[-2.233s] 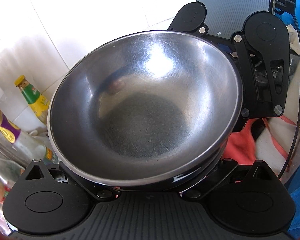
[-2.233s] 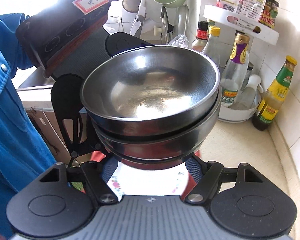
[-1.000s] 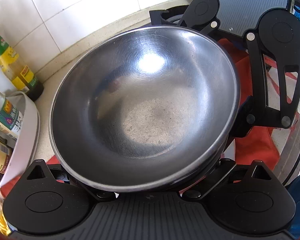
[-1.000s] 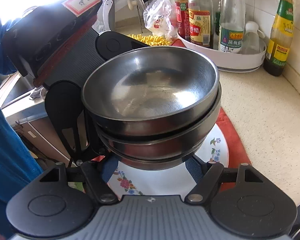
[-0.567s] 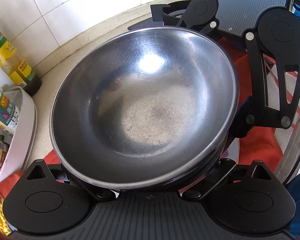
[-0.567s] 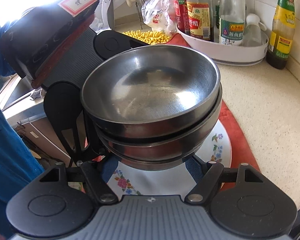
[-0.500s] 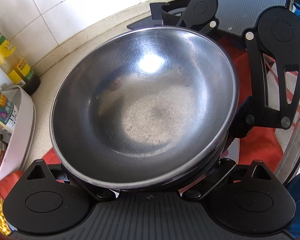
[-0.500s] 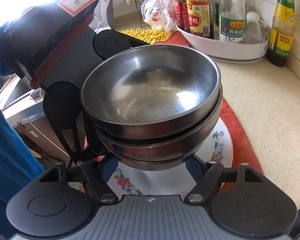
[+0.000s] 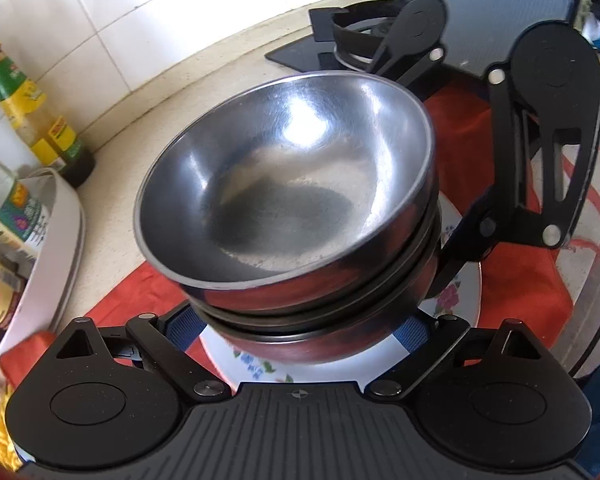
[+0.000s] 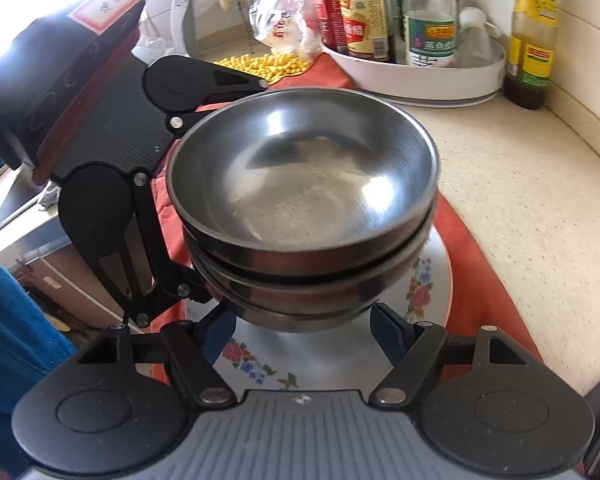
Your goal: Organize plates and bowls
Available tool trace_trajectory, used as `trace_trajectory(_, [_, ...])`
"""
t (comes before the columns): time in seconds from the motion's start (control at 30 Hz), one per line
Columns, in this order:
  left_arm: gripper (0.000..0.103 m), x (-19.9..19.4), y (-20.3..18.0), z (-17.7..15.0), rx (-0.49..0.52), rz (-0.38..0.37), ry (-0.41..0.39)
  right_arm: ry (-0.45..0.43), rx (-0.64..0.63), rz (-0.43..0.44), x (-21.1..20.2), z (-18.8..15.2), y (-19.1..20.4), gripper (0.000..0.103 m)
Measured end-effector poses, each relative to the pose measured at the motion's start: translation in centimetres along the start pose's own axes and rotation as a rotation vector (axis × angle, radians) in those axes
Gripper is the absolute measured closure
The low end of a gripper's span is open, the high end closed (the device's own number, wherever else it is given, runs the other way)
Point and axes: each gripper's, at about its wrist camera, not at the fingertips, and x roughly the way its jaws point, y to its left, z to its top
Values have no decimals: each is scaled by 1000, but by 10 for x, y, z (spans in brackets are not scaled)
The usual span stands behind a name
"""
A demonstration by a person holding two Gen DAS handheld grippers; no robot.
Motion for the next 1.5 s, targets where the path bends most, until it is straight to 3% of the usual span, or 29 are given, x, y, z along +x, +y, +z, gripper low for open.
trace_trajectory(0.13, [5, -6, -4, -10, -20, 29, 7, -10, 40, -53, -13, -9, 10, 31])
trace_trajectory(0.23, [4, -15, -6, -15, -43, 29, -5, -28, 76, -89, -23, -18, 18, 24])
trace_trajectory(0.43, [3, -13, -9, -12, -74, 41, -10, -75, 145, -155, -22, -21, 30, 24])
trace_trajectory(0.93, [0, -13, -18, -2, -19, 83, 38, -147, 180, -153, -22, -22, 35, 24])
trace_trajectory(1.13, [0, -29, -12, -20, -81, 79, 40, -197, 218, -181, -39, -34, 49, 24])
trace_trajectory(1.27, [0, -44, -6, -35, -222, 110, 20, -278, 320, -248, -52, -39, 64, 20])
trace_trajectory(1.5, [0, -81, -1, -54, -545, 137, -104, -375, 444, -426, -56, -41, 108, 14])
